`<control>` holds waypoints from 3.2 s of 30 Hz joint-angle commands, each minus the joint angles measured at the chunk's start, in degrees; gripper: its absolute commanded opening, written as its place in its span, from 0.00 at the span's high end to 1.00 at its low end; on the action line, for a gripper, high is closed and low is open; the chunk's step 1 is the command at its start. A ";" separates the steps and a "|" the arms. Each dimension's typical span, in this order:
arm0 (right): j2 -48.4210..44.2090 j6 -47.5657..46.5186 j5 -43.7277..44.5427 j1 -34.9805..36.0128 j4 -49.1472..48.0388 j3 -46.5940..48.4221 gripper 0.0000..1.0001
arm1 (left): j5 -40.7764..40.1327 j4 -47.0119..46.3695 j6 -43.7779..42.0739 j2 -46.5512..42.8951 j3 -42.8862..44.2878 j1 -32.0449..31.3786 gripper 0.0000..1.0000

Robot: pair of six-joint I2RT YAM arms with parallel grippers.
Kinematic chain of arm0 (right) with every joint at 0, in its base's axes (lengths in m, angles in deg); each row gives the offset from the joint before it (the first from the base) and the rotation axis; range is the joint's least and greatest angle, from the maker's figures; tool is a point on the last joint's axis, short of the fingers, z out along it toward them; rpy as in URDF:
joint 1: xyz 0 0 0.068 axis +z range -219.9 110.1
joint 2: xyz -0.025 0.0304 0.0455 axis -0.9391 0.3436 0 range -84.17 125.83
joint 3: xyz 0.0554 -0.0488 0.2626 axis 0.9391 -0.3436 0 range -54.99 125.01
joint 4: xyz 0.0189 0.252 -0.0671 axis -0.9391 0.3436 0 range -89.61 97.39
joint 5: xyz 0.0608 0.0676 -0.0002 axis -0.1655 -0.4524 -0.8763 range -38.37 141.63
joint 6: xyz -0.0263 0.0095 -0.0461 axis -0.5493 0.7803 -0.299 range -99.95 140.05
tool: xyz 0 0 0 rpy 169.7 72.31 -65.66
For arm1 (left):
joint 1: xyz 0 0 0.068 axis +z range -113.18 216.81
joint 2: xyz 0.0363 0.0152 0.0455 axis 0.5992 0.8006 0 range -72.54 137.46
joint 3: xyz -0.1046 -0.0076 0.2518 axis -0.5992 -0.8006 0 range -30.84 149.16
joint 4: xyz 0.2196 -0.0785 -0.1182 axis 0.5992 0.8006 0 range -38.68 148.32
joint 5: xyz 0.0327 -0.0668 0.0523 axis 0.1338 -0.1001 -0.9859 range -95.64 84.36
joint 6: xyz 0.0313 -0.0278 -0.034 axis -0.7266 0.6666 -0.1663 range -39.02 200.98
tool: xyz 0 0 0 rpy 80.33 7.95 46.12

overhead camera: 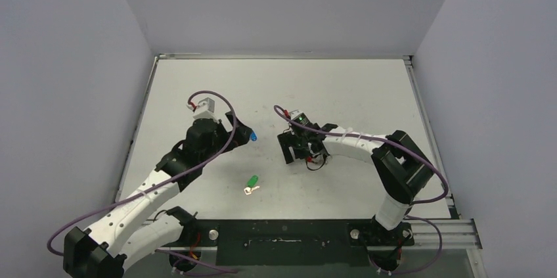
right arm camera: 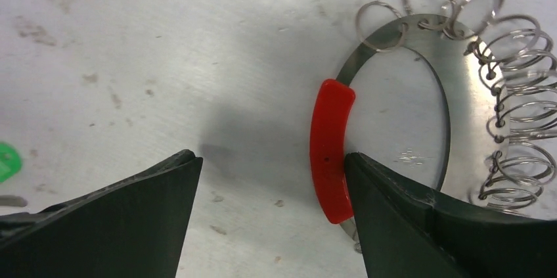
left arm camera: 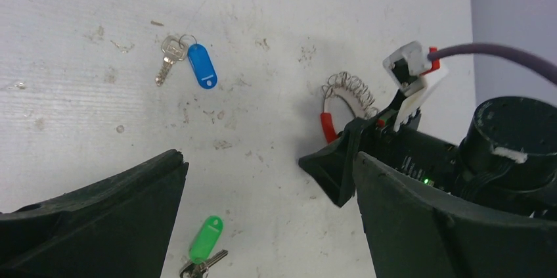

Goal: Put the keys on the keyring

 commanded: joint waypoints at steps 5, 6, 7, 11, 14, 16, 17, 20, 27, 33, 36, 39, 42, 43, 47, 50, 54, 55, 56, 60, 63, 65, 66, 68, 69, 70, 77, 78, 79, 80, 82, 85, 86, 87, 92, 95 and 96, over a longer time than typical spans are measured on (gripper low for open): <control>-3.11 6.97 -18.07 5.17 -6.67 -1.61 0.21 | 15.39 -11.80 8.53 -5.51 -9.01 13.48 0.03; -4.17 7.46 -18.54 5.41 -6.84 -1.87 0.21 | 17.57 -13.46 8.80 -5.38 -10.12 14.77 0.03; -5.55 7.86 -18.66 5.48 -6.81 -2.20 0.21 | 18.82 -13.99 8.84 -5.05 -10.30 15.81 0.03; -11.34 7.23 -14.89 5.24 -3.28 -1.62 0.13 | 21.46 -14.11 7.19 -1.81 -9.19 16.02 0.03; -15.19 6.45 -12.84 3.83 -0.35 -1.23 0.11 | 25.37 -15.71 6.27 2.93 -8.33 15.88 0.03; -17.19 6.27 -12.87 1.91 0.29 -2.16 0.11 | 27.38 -17.64 6.61 7.38 -7.67 15.49 0.03; -18.18 6.51 -14.09 -0.13 -0.13 -3.19 0.10 | 28.20 -18.53 6.98 9.58 -7.36 15.11 0.04; -19.59 9.26 -22.81 -7.25 -6.42 -9.02 0.10 | 29.70 -22.08 7.61 15.93 -5.85 12.42 0.09; -20.96 9.62 -25.98 -16.15 -8.88 -17.61 0.12 | 24.79 -17.06 3.37 30.48 6.04 2.10 0.17; -16.06 9.80 -26.62 -16.80 -10.58 -18.47 0.18 | 22.37 -9.85 0.42 42.98 15.18 -2.88 0.28; -12.96 10.35 -27.60 -16.51 -12.60 -17.99 0.23 | 22.16 -9.78 0.77 46.33 16.95 -3.76 0.32; -10.14 9.89 -26.95 -16.19 -13.07 -16.25 0.26 | 20.75 -9.50 0.62 46.86 17.40 -4.10 0.33; -7.41 8.77 -25.86 -15.43 -12.21 -13.32 0.29 | 18.43 -9.18 0.10 45.09 16.69 -4.19 0.33; -5.94 8.25 -25.49 -14.99 -11.56 -12.15 0.30 | 17.58 -9.03 -0.12 44.02 16.26 -4.18 0.33; -1.27 6.94 -24.24 -12.60 -8.62 -8.46 0.39 | 14.90 -9.47 -0.29 40.29 14.31 -4.11 0.35; -0.08 7.21 -23.90 -11.58 -8.13 -8.92 0.46 | 14.35 -11.86 0.17 38.33 11.91 -3.93 0.36; -1.76 8.15 -24.01 -10.16 -8.53 -11.55 0.62 | 14.98 -14.73 0.35 38.13 10.69 -3.72 0.40; -2.38 8.43 -24.35 -9.75 -8.49 -12.14 0.63 | 14.81 -14.71 0.33 38.24 10.67 -3.71 0.40; -2.96 8.66 -25.05 -9.44 -8.40 -12.79 0.64 | 14.50 -14.57 0.48 38.17 10.72 -3.75 0.40; -6.55 9.94 -26.42 -9.33 -8.21 -15.57 0.60 | 13.28 -15.01 0.50 36.31 9.25 -3.79 0.40; -11.20 8.23 -23.09 -9.45 -4.58 -16.04 0.52 | 11.75 -15.40 0.49 33.65 7.44 -3.73 0.40; -14.42 6.80 -20.52 -9.45 -1.84 -15.97 0.43 | 9.96 -15.10 0.94 31.57 6.24 -3.61 0.39; -16.09 6.47 -19.30 -9.38 -0.80 -16.16 0.38 | 9.93 -15.05 1.29 30.87 5.70 -3.43 0.39; -19.14 6.33 -17.62 -9.45 0.59 -16.99 0.31 | 10.38 -13.80 1.54 29.96 5.20 -3.34 0.39; -20.35 6.42 -17.19 -9.45 0.94 -17.58 0.29 | 10.42 -11.71 1.74 29.71 5.20 -3.40 0.40; -21.41 6.58 -16.84 -9.45 1.36 -18.15 0.28 | 10.60 -10.48 1.92 29.65 5.12 -3.36 0.40; -22.42 9.81 -19.05 -7.91 -2.24 -22.81 0.34 | 15.25 -12.83 5.33 29.20 -0.05 -6.09 0.47; -22.21 10.12 -19.17 -7.19 -3.03 -23.05 0.35 | 14.94 -13.82 6.20 29.15 -1.12 -6.86 0.47; -21.87 10.54 -19.24 -6.64 -3.95 -23.29 0.37 | 14.64 -14.47 7.03 29.31 -1.96 -7.67 0.47; -21.57 11.02 -19.35 -5.99 -4.97 -23.45 0.39 | 14.26 -15.55 7.73 29.60 -2.74 -8.62 0.48; -20.55 11.58 -19.50 -5.00 -6.91 -23.46 0.43 | 13.35 -15.74 9.03 30.62 -3.50 -10.45 0.49; -18.79 11.87 -19.40 -4.80 -7.86 -21.93 0.48 | 11.79 -17.49 10.69 33.31 -3.09 -13.59 0.53; -18.38 11.61 -18.96 -4.75 -7.56 -21.12 0.48 | 11.23 -17.69 11.15 34.28 -2.69 -14.65 0.54; -18.26 10.89 -18.17 -4.71 -6.86 -20.15 0.48 | 10.82 -17.80 11.52 35.23 -2.31 -15.61 0.55; -19.11 7.27 -12.89 -4.36 -0.17 -15.32 0.44 | 8.43 -18.86 12.67 38.82 0.20 -19.34 0.59; -20.28 5.72 -10.49 -4.36 2.85 -14.17 0.42 | 8.20 -20.87 12.89 39.10 0.23 -19.84 0.60; -20.73 5.44 -9.62 -4.36 3.65 -14.03 0.41 | 8.24 -21.99 12.91 38.62 -0.11 -19.84 0.60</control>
